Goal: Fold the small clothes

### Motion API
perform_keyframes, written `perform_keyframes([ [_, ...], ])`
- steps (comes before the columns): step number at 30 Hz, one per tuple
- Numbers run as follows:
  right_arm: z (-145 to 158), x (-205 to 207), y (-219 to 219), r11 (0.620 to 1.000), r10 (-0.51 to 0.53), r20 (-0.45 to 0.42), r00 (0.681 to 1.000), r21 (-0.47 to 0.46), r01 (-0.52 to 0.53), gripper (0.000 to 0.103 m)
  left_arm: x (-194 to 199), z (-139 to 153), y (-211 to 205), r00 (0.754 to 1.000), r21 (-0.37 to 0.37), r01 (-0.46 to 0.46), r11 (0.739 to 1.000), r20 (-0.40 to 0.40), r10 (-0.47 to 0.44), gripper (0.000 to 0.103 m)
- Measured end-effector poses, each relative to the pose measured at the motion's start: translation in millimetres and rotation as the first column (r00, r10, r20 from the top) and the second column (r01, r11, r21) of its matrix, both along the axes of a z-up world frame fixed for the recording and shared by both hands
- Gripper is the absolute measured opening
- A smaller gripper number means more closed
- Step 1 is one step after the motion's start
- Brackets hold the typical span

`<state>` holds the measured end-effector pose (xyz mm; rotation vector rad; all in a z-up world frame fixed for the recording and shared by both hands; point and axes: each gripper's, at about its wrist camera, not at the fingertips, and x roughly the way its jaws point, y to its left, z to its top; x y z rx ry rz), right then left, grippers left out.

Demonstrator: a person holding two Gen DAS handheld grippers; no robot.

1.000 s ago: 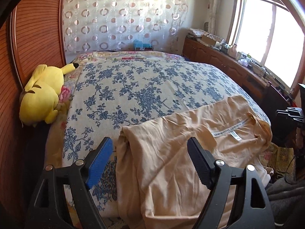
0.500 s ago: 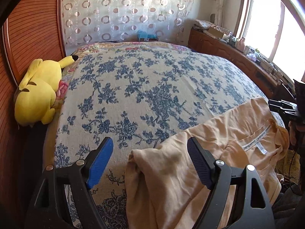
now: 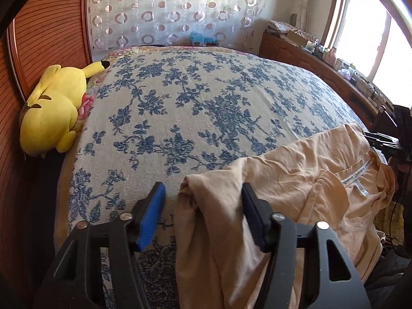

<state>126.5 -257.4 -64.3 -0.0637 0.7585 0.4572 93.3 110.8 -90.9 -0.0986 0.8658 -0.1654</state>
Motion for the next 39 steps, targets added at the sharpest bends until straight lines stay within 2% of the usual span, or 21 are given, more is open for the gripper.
perform_keyframes([
  [3, 0.3, -0.7, -2.6, 0.999, 0.035, -0.015, 0.999, 0.031, -0.034, 0.056, -0.3, 0.7, -3.1, 1.000, -0.003, 0.007, 1.000, 0.004, -0.007, 0.046],
  [6, -0.4, -2.3, -2.2, 0.999, 0.039, -0.008, 0.999, 0.021, -0.039, 0.056, -1.0, 1.0, -6.3, 1.000, -0.003, 0.008, 1.000, 0.004, -0.008, 0.041],
  [9, -1.0, -4.1, 1.3, 0.999, 0.052, -0.004, 0.999, 0.010, -0.052, 0.055, -2.5, 1.4, -9.0, 1.000, 0.000, 0.012, 1.000, 0.005, -0.012, 0.040],
  [15, -2.2, -7.8, 9.7, 0.997, 0.080, -0.004, 0.997, -0.004, -0.080, 0.036, -6.4, 1.1, -7.9, 1.000, -0.012, 0.007, 1.000, 0.010, -0.007, 0.038],
  [16, -2.5, -8.3, 10.2, 0.996, 0.090, -0.006, 0.996, 0.002, -0.090, 0.029, -6.9, 1.2, -8.3, 1.000, -0.010, 0.007, 1.000, 0.011, -0.007, 0.035],
  [18, -3.2, -10.0, 11.1, 0.994, 0.105, -0.011, 0.994, 0.020, -0.105, 0.019, -8.2, 0.9, -9.0, 1.000, -0.017, 0.014, 1.000, 0.010, -0.014, 0.022],
  [20, -3.6, -12.2, 10.7, 0.995, 0.101, -0.006, 0.995, 0.023, -0.101, 0.015, -10.6, 2.0, -11.2, 1.000, -0.028, 0.026, 0.999, 0.012, -0.026, 0.014],
  [22, -2.6, -16.2, 9.5, 0.995, 0.098, 0.005, 0.995, 0.035, -0.098, 0.010, -14.8, 6.6, -13.6, 0.999, -0.039, 0.038, 0.999, 0.026, -0.037, 0.013],
  [26, 7.1, -30.6, 2.3, 0.993, 0.088, 0.036, 0.995, 0.069, -0.091, 0.007, -26.8, 31.1, -13.9, 0.995, -0.068, 0.055, 0.996, 0.087, -0.049, 0.011],
  [31, 38.7, -62.0, -13.9, 0.987, 0.078, 0.126, 0.989, 0.128, -0.094, 0.006, -53.0, 74.7, -18.4, 0.978, -0.097, 0.090, 0.991, 0.196, -0.069, 0.011],
  [39, 97.6, -116.7, -33.6, 0.979, 0.077, 0.278, 0.957, 0.158, -0.125, 0.005, -90.1, 138.7, -16.8, 0.930, -0.144, 0.121, 0.982, 0.362, -0.062, 0.011],
])
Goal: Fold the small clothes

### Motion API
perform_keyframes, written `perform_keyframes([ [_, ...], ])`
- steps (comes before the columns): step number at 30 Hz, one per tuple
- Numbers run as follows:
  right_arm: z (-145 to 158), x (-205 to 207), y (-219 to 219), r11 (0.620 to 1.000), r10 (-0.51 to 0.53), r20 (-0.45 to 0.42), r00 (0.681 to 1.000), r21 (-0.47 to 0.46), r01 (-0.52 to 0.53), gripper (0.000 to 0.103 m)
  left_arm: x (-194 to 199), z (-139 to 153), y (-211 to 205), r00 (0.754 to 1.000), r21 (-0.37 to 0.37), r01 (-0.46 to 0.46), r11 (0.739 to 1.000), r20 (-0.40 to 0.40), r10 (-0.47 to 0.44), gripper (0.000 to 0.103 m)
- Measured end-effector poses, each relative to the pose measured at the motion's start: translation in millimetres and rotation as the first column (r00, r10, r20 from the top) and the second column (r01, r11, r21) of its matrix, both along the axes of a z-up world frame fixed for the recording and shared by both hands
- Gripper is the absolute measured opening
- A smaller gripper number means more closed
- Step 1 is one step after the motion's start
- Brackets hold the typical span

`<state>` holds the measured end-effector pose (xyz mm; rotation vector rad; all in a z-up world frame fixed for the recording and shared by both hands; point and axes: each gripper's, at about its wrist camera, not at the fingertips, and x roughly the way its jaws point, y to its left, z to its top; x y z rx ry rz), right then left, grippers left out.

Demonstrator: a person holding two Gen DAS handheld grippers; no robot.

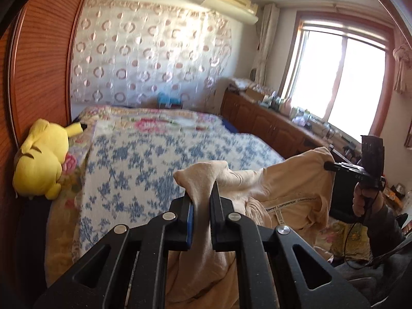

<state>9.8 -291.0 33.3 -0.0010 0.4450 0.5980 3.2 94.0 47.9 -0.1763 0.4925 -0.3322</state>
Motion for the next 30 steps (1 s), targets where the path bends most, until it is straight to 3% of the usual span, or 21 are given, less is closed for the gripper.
perform_keyframes([
  [7, 82.7, -32.0, -27.2, 0.999, 0.007, 0.169, 0.986, 0.041, -0.014, 0.005, 1.8, 80.3, 5.8, 0.988, 0.084, -0.045, 0.995, 0.152, 0.032, 0.011],
  [12, 154.6, 12.2, -15.1, 0.998, -0.018, 0.270, 0.963, -0.051, 0.033, 0.005, 75.0, 142.6, 3.8, 0.971, 0.163, -0.119, 0.979, 0.223, 0.081, 0.011],
  [15, 178.8, 77.6, 4.0, 0.986, -0.086, 0.257, 0.963, -0.119, 0.119, 0.005, 152.5, 151.2, -4.8, 0.979, 0.247, -0.137, 0.959, 0.184, 0.093, 0.013],
  [18, 160.0, 165.9, 18.1, 0.958, -0.201, 0.134, 0.970, -0.178, 0.223, 0.008, 226.1, 116.5, -4.0, 0.985, 0.289, -0.158, 0.944, 0.117, 0.129, 0.025],
  [20, 124.5, 211.1, 22.2, 0.922, -0.304, 0.063, 0.951, -0.232, 0.310, 0.024, 265.4, 69.3, -0.9, 0.990, 0.300, -0.134, 0.945, -0.008, 0.142, 0.031],
  [22, 79.7, 236.9, 20.4, 0.914, -0.336, -0.023, 0.942, -0.249, 0.320, 0.028, 276.9, 24.8, -1.5, 0.989, 0.286, -0.089, 0.954, -0.089, 0.119, 0.038],
  [25, 25.5, 243.5, 21.0, 0.920, -0.320, -0.112, 0.941, -0.274, 0.281, 0.028, 276.1, -24.1, -2.9, 0.982, 0.300, -0.048, 0.953, -0.160, 0.100, 0.053],
  [26, 10.1, 242.5, 22.1, 0.917, -0.313, -0.125, 0.942, -0.298, 0.265, 0.028, 274.0, -34.2, -5.3, 0.979, 0.303, -0.038, 0.952, -0.181, 0.097, 0.067],
  [27, -2.9, 241.0, 22.3, 0.915, -0.305, -0.136, 0.942, -0.317, 0.251, 0.028, 273.2, -46.4, -5.4, 0.975, 0.301, -0.028, 0.953, -0.203, 0.092, 0.073],
  [30, -24.9, 234.1, 15.8, 0.926, -0.282, -0.183, 0.942, -0.307, 0.218, 0.029, 265.3, -70.6, -4.9, 0.964, 0.289, -0.005, 0.957, -0.252, 0.082, 0.077],
])
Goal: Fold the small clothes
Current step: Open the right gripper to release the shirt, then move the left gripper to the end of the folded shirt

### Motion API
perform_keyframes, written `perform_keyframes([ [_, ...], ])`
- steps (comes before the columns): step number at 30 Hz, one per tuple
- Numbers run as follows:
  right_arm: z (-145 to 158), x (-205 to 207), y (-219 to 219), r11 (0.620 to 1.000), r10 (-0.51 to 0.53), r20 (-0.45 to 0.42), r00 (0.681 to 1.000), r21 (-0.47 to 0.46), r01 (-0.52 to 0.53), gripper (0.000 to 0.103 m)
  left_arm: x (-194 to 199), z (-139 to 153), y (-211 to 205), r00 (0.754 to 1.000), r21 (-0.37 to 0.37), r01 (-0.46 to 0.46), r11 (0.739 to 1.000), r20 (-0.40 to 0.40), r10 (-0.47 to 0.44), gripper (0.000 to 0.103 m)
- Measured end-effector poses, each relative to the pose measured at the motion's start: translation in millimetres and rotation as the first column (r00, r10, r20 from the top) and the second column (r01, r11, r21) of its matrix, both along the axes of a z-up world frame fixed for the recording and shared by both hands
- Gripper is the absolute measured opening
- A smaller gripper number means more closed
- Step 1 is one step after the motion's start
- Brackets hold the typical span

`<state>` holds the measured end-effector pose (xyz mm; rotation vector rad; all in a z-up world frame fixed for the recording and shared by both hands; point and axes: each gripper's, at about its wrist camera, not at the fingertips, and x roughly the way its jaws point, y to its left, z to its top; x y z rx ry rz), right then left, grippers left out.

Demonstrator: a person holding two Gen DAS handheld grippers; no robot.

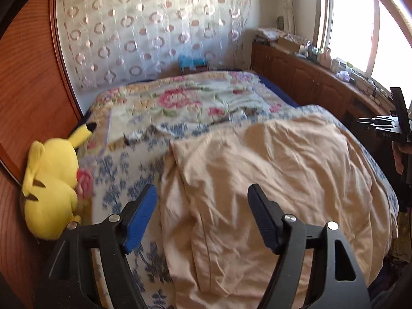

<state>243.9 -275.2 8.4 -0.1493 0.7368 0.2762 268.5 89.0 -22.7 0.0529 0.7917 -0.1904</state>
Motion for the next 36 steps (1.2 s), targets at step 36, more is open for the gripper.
perform_keyframes([
  [36, -69.9, -31.1, -11.4, 0.997, 0.036, -0.020, 0.999, 0.065, -0.035, 0.047, -35.0, -66.3, -25.4, 0.993, 0.025, 0.050, 0.998, -0.104, -0.047, 0.088],
])
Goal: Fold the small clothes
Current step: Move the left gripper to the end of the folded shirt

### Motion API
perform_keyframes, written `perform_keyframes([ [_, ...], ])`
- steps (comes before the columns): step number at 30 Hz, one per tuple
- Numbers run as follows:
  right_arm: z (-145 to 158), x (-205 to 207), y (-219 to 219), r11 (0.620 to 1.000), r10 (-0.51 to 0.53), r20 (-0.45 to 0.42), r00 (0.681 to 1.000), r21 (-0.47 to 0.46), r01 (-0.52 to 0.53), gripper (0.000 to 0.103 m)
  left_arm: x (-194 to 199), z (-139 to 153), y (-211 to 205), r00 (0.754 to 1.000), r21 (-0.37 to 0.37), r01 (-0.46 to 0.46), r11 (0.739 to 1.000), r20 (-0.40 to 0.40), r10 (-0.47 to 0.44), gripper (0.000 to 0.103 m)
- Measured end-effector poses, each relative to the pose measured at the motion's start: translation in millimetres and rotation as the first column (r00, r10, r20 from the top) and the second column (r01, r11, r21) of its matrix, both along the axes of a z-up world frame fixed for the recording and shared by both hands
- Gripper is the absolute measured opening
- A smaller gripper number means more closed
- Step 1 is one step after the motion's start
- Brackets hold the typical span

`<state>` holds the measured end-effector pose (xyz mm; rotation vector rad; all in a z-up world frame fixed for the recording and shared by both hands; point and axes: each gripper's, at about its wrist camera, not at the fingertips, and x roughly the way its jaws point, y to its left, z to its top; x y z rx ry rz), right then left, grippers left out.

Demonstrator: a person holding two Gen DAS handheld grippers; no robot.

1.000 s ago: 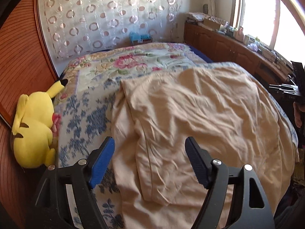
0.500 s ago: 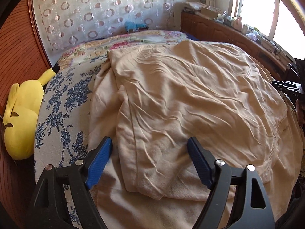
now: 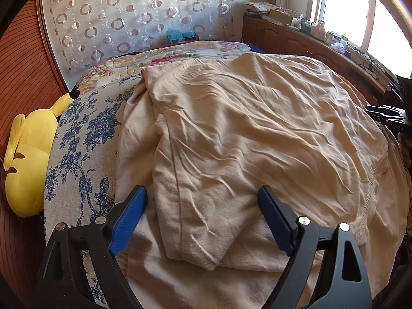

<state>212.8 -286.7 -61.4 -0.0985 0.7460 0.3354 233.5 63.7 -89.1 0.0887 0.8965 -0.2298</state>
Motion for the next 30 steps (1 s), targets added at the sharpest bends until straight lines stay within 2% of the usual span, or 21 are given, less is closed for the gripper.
perform_keyframes([
  [2, 0.6, -0.8, 2.1, 0.999, -0.001, -0.001, 1.000, -0.039, 0.001, 0.050, 0.2, -0.1, -0.1, 1.000, 0.000, 0.000, 1.000, 0.000, 0.000, 0.088],
  [4, 3.4, -1.9, -1.6, 1.000, -0.010, -0.031, 0.999, -0.001, 0.010, 0.051, 0.1, 0.0, 0.0, 1.000, 0.000, 0.000, 1.000, 0.000, 0.000, 0.088],
  [6, 5.9, -8.4, 0.8, 0.998, 0.027, -0.039, 0.999, 0.052, -0.025, 0.051, 0.0, 0.1, -0.1, 1.000, 0.000, 0.000, 1.000, 0.000, 0.000, 0.088],
  [10, 3.9, -19.7, 22.6, 0.999, 0.028, -0.060, 0.998, -0.029, -0.030, 0.051, 0.1, -0.1, -0.1, 1.000, 0.000, 0.000, 1.000, 0.000, 0.000, 0.088],
  [12, 4.4, -22.1, 29.4, 0.998, 0.039, -0.071, 0.997, -0.040, -0.042, 0.049, -0.8, 0.3, -0.6, 1.000, 0.001, 0.000, 1.000, 0.000, 0.000, 0.088],
  [17, 0.7, -26.5, 33.5, 0.998, 0.031, -0.033, 0.999, -0.053, -0.033, 0.047, -0.1, 0.3, 0.1, 1.000, 0.001, -0.001, 1.000, -0.004, 0.001, 0.088],
  [20, -3.9, -32.5, 31.7, 0.998, 0.032, 0.003, 0.999, -0.046, -0.032, 0.044, -1.8, 2.9, 3.7, 0.999, -0.002, -0.006, 1.000, -0.043, 0.006, 0.088],
  [23, -6.9, -36.6, 30.4, 0.999, 0.034, 0.011, 0.999, -0.034, -0.033, 0.044, -9.8, 10.8, 14.6, 0.999, -0.070, -0.010, 0.997, -0.038, 0.007, 0.084],
  [26, -6.8, -37.0, 28.9, 0.999, 0.035, 0.010, 0.999, -0.034, -0.034, 0.044, -21.3, 18.2, 26.2, 0.999, -0.069, -0.042, 0.997, -0.013, 0.041, 0.073],
  [29, -6.4, -37.0, 28.3, 0.999, 0.035, 0.011, 0.999, -0.036, -0.035, 0.044, -28.8, 18.2, 32.7, 0.998, -0.052, -0.055, 0.997, -0.012, 0.055, 0.052],
  [30, -6.8, -37.4, 28.5, 0.999, 0.035, 0.012, 0.999, -0.038, -0.035, 0.044, -30.4, 16.6, 34.1, 0.998, -0.051, -0.057, 0.997, -0.017, 0.056, 0.048],
])
